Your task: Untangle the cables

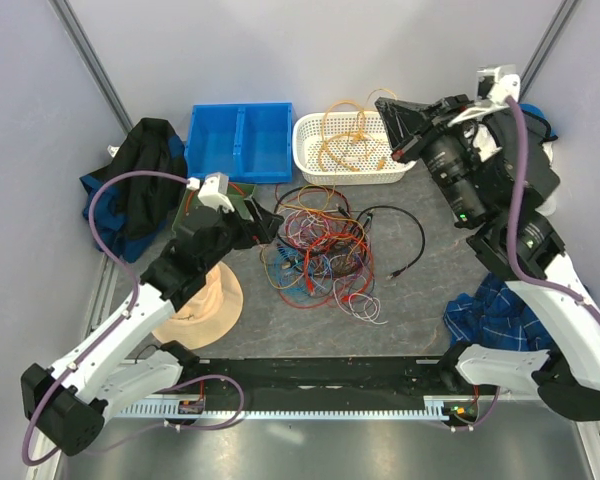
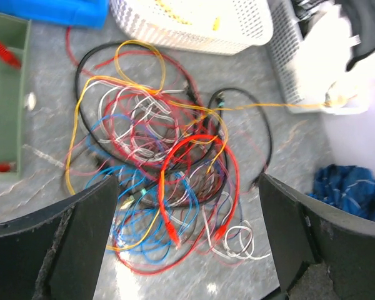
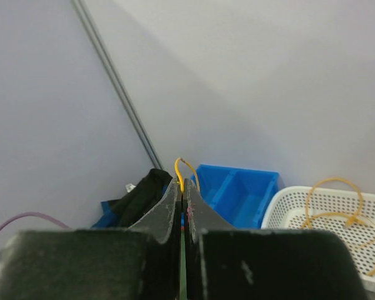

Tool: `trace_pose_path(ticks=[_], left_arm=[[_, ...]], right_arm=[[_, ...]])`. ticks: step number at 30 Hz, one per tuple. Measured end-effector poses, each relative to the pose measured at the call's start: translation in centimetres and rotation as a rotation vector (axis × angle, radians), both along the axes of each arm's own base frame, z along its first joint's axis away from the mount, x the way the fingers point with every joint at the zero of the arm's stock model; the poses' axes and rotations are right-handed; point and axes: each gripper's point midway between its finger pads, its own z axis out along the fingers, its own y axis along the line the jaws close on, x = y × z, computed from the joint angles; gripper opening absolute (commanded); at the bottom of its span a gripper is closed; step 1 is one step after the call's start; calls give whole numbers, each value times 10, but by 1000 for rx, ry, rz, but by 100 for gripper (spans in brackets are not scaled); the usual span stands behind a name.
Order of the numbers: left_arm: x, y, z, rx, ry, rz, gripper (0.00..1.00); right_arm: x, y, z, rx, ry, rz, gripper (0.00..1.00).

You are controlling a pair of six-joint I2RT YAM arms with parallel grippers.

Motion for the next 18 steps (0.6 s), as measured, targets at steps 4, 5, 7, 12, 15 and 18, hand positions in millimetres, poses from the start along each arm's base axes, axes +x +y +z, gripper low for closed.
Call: trace_pose_path(ticks=[4,5,7,12,15,18], left_arm=[[-4,-8,0,-96,-130,-49,100],[-5,-11,-2,-114,-155,-68,100],[-7,-19,-6,-145,-211,-106,100],[-4,-54,4,-169,-348,-219,100],[2,-70,8,-163,-438,-249,100],[12,-76,0,-148,-486,-242,99]], right_arm=[[18,7,-19,-51,61,-40,0],[21,10,-22,-61,71,-40,0],[25,14,-23,-70,85,-37,0],[22,17,-13,-41,90,-13,0],[14,18,-1,-5,87,27,0],[4,20,8,25,91,75,0]])
